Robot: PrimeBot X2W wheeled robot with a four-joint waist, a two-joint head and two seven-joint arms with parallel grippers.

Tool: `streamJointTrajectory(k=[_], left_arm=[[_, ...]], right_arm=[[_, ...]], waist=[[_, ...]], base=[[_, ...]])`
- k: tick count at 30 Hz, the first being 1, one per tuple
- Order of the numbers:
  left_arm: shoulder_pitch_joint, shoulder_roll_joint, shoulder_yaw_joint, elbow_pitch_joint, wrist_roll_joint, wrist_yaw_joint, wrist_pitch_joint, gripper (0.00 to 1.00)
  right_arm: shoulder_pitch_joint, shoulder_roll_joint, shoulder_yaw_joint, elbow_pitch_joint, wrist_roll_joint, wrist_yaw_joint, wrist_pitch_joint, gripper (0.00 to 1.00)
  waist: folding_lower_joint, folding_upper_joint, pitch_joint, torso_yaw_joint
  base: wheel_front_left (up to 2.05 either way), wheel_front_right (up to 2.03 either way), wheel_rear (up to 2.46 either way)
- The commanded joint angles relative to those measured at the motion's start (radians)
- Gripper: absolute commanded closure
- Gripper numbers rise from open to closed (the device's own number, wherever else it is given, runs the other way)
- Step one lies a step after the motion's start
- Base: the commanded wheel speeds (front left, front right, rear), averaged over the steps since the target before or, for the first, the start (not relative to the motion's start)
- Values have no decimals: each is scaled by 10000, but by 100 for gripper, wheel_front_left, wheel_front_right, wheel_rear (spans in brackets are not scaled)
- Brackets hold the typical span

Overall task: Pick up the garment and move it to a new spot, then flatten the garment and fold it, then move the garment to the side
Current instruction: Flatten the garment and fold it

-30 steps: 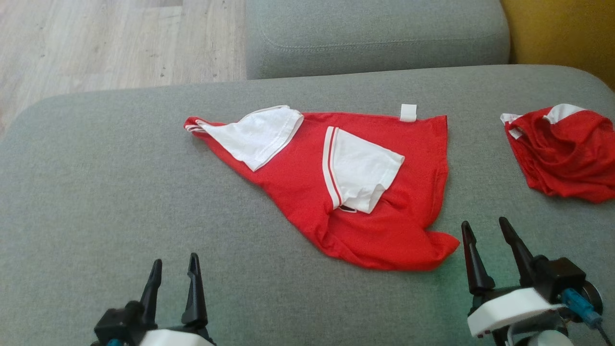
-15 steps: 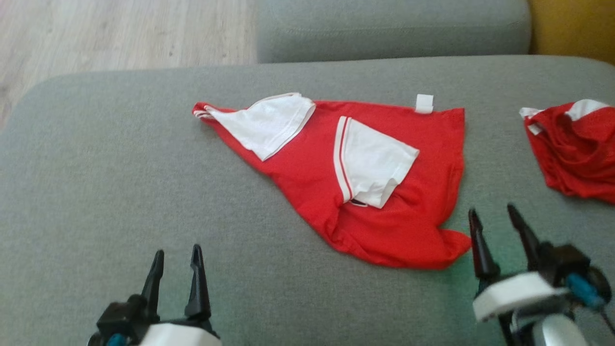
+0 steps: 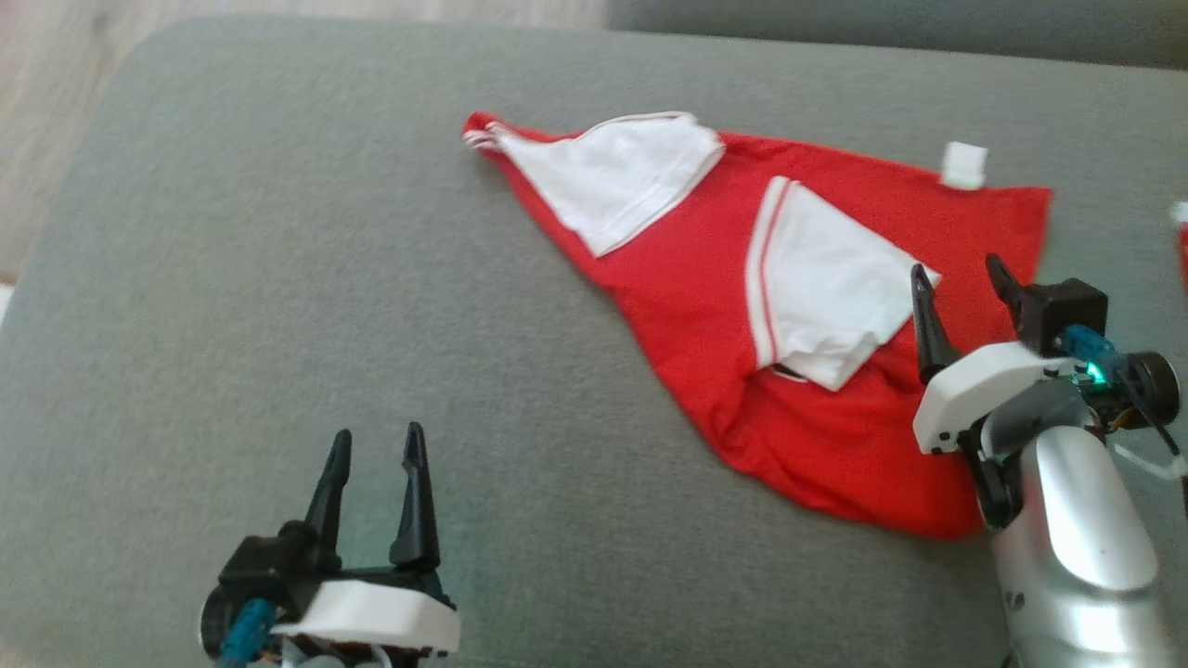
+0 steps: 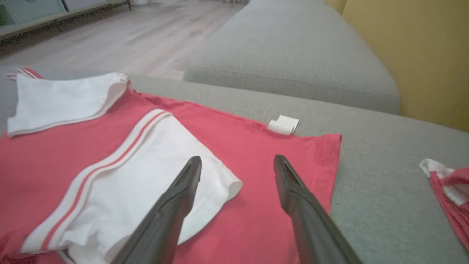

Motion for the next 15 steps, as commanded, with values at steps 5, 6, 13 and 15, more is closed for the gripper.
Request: streamJointTrajectory(k=[5,6,13,15], left_arm=[[-508,-164,158,-73,188,-136,-147,0],[-522,-183,151,-37,199,-155,-152,0],[-517,-235,144,150,253,-248,-177,0],[-492,-230,160,170,270,-241,-182,0]], right_arm=[[-1017,-29,-279,1192,-423,-7,-128,0],[-1124,-29,-363,1422,-425,-7,-176,0],[-1671,-29,-541,2681,-329,-7,-690,72],[-1785,-29,-539,2862,-277,-7,-979,85]], waist=[[-2,0,423,679],[-2,0,430,729],[-2,0,381,873],[-2,0,342,856]], base=[[0,0,0],[0,0,0],[0,0,0],[0,0,0]])
